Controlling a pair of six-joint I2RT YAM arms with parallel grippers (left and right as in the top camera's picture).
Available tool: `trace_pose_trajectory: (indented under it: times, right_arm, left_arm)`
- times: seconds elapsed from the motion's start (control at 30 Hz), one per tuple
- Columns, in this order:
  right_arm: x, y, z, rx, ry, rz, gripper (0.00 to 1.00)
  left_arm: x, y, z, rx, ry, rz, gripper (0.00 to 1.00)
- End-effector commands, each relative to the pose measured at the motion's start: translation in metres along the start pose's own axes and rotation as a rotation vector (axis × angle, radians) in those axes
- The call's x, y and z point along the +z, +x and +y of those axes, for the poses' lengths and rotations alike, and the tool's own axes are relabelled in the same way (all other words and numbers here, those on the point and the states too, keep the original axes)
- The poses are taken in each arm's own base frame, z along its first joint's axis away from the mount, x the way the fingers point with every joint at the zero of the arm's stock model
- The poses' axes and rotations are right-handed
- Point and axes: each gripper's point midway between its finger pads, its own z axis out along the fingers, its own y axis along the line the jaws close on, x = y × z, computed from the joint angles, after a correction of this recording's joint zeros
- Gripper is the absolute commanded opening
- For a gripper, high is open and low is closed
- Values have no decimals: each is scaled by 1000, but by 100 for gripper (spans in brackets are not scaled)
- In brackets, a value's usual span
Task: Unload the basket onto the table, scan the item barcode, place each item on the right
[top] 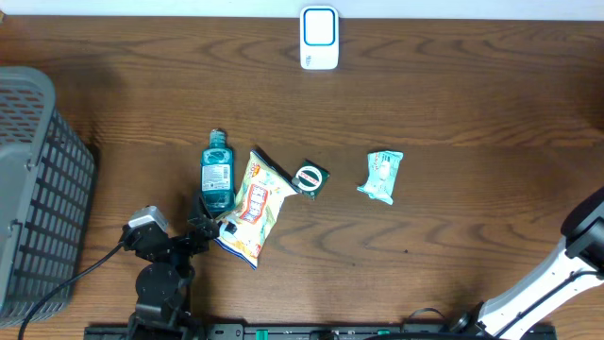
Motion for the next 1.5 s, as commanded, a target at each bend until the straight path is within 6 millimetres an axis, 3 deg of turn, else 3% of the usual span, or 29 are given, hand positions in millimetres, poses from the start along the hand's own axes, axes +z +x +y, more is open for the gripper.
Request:
trace_pose_trajectory:
  times: [0.0, 0.07, 0.1, 0.13, 0.23, 0.27, 0.37, 0.53, 0.7, 0.83, 0.9, 0.97, 1.27, 1.37, 1.47]
  right_arm:
    - [3, 3, -3, 21, -13, 15, 8]
    - [3, 4, -4, 19, -11, 19, 18]
    - [3, 4, -5, 8, -7, 21, 37]
    - [2, 4, -5, -4, -7, 20, 44]
    - [-6, 1, -5, -12, -12, 13, 48]
    - [-11, -2, -4, -10, -17, 4, 55]
    - [-38, -18, -3, 1, -38, -51, 99]
    - [-105, -42, 14, 4, -170, -149, 99]
    - [-195, -29, 80, -26, -596, -128, 99]
    - [-281, 22, 152, -107, -1075, 58, 99]
    - [-315, 58, 179, -185, -1225, 177, 99]
    - [-331, 93, 197, -259, -1241, 274, 99]
    - [-355, 264, 265, -724, -963, 449, 99]
    - [-345, 302, 272, -824, -832, 445, 99]
    - [-324, 326, 271, -784, -601, 421, 96]
  left_arm:
    - [2, 12, 6, 7, -22, 33, 98]
    - [2, 12, 6, 7, -22, 33, 98]
    - [2, 12, 6, 7, -22, 33, 98]
    - [2, 12, 6, 7, -22, 33, 98]
    - [2, 12, 6, 7, -22, 33, 98]
    - [2, 12, 6, 7, -22, 32, 98]
    - [2, 12, 6, 7, -22, 32, 98]
    - [2, 12, 6, 7, -22, 33, 98]
    - [2, 12, 6, 7, -22, 32, 98]
    - [2, 12, 6, 7, -22, 33, 98]
    - [2, 12, 6, 7, -22, 33, 98]
    - [2, 12, 6, 7, -22, 32, 98]
    - [2, 12, 6, 7, -22, 33, 98]
    - [2, 12, 6, 7, -22, 33, 98]
    - [2, 12, 6, 7, -22, 33, 98]
